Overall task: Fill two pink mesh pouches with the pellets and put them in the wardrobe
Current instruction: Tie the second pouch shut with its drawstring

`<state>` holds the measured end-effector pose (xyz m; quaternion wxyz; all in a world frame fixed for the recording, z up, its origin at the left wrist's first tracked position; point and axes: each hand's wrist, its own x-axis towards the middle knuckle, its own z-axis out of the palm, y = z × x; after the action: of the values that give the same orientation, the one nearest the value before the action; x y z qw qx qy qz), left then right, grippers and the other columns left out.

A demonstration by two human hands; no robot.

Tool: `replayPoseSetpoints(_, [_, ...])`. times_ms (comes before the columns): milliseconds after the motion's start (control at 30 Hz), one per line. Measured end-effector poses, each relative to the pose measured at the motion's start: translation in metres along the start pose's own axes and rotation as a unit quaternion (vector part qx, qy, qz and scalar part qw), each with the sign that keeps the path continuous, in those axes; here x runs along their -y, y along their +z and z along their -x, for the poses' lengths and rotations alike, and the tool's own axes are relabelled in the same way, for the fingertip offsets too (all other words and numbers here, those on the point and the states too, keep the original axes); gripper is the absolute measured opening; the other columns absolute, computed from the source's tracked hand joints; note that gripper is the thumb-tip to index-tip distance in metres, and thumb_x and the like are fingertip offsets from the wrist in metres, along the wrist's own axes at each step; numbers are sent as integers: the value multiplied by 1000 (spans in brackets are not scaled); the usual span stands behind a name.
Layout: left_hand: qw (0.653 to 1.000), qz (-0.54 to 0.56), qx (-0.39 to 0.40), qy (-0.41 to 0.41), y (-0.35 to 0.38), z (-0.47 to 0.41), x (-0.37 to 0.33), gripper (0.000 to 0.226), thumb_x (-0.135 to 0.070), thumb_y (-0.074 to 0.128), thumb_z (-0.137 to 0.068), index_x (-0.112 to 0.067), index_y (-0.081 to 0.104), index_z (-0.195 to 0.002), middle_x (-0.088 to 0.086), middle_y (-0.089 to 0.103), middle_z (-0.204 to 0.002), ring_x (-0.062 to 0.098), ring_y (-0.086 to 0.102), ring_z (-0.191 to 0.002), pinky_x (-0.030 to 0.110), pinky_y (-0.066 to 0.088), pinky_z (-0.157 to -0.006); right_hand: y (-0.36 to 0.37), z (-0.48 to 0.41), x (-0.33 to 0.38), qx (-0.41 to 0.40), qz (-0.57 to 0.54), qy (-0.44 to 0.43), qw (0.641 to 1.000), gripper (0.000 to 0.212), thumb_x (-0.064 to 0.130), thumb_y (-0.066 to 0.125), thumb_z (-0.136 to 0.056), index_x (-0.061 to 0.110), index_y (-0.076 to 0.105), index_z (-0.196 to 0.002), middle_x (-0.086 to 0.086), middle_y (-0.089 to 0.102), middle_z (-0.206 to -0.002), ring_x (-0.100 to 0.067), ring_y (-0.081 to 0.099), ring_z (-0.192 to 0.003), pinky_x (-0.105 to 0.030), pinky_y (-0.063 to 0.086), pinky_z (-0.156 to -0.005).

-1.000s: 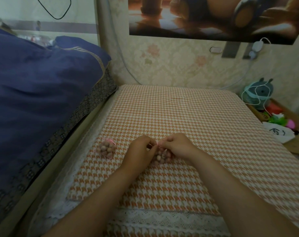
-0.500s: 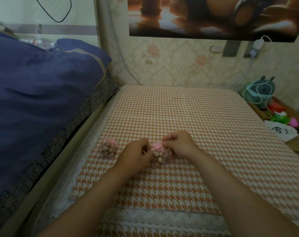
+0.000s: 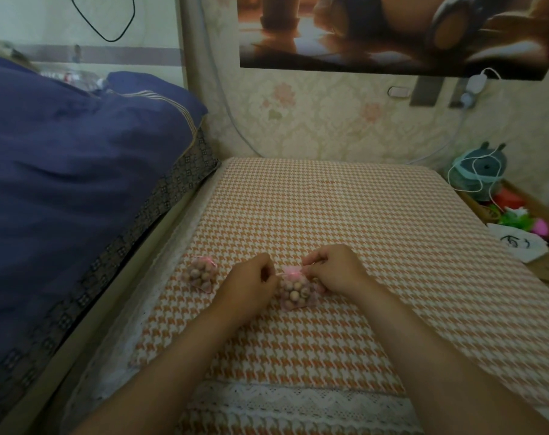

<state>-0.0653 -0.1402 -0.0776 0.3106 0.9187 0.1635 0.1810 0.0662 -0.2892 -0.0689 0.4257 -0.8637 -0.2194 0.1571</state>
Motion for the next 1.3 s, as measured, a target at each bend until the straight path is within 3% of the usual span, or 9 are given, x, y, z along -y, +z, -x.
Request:
replayPoseSetpoints(67, [1000, 10, 16, -17, -1, 0, -1, 7, -31, 63, -88, -26, 59, -83, -7, 66, -75, 10, 63, -73, 27, 48, -64, -1, 2, 3, -1, 69, -14, 998, 22, 29, 76, -86, 21, 75, -106, 1, 74, -79, -14, 70, -68, -30, 58, -69])
replayPoseSetpoints(133, [997, 32, 56, -48, -2, 2, -1, 23, -44, 66, -84, -28, 57, -99, -9, 66, -80, 6, 62, -74, 23, 45, -60, -4, 7, 7, 0, 159, -24, 987, 45, 42, 70, -87, 26, 62, -128, 1, 70, -109, -18, 67, -98, -36, 54, -88])
replayPoseSetpoints(267, [996, 14, 91, -20, 1, 4, -5, 42, -43, 76, -76, -24, 58, -108, -10, 67, -88, 6, 63, -78, 24, 51, -71, -7, 22, 17, 71, 199, -95, 973, 59, 47, 65, -89, 32, 48, -143, 2, 48, -140, -19, 54, -122, -36, 47, -100])
replayPoseSetpoints(400, [996, -14, 80, 22, 0, 3, -6, 24, -37, 69, -82, -19, 67, -98, -3, 71, -91, 13, 64, -80, 34, 54, -77, -2, 33, 24, 121, 222, -153, 955, 58, 38, 71, -84, 33, 53, -139, 2, 50, -135, -17, 52, -121, -35, 47, -102])
replayPoseSetpoints(533, [998, -29, 48, 13, -19, 0, 4, 25, -27, 62, -89, -28, 63, -114, -11, 65, -102, 12, 62, -95, 28, 51, -83, 7, 35, 24, 135, 268, -170, 939, 64, 33, 74, -82, 28, 53, -143, -1, 50, -131, -18, 53, -117, -28, 45, -96])
replayPoseSetpoints(733, [954, -287, 35, -83, -55, 6, 40, 44, -29, 51, -90, -34, 50, -134, 1, 37, -147, 26, 30, -135, 44, 27, -111, 14, 36, 27, 128, 247, -164, 946, 78, 39, 83, -77, 26, 49, -146, 0, 46, -140, -18, 49, -127, -23, 35, -96])
replayPoseSetpoints(933, [985, -136, 26, -106, -46, 5, 53, 32, -22, 46, -98, -19, 60, -127, 9, 50, -126, 29, 52, -113, 36, 45, -100, 13, 36, 23, 148, 227, -149, 951, 72, 19, 80, -82, 20, 49, -147, -2, 51, -130, -18, 60, -105, -3, 38, -67])
replayPoseSetpoints(1133, [999, -30, 25, -27, -18, -9, 8, 44, -23, 66, -87, -19, 60, -130, 2, 58, -116, 15, 61, -93, 28, 51, -91, 3, 35, 19, 98, 238, -152, 954, 76, 30, 83, -78, 26, 50, -145, -3, 45, -144, -22, 49, -129, -28, 41, -102])
replayPoseSetpoints(1300, [998, -25, 40, 39, 13, -10, -23, 53, -31, 71, -85, -20, 55, -135, -1, 52, -118, 9, 53, -95, 17, 40, -88, -21, 34, 4, 54, 238, -115, 963, 68, 29, 79, -82, 21, 52, -144, -6, 48, -142, -23, 50, -128, -27, 39, -102])
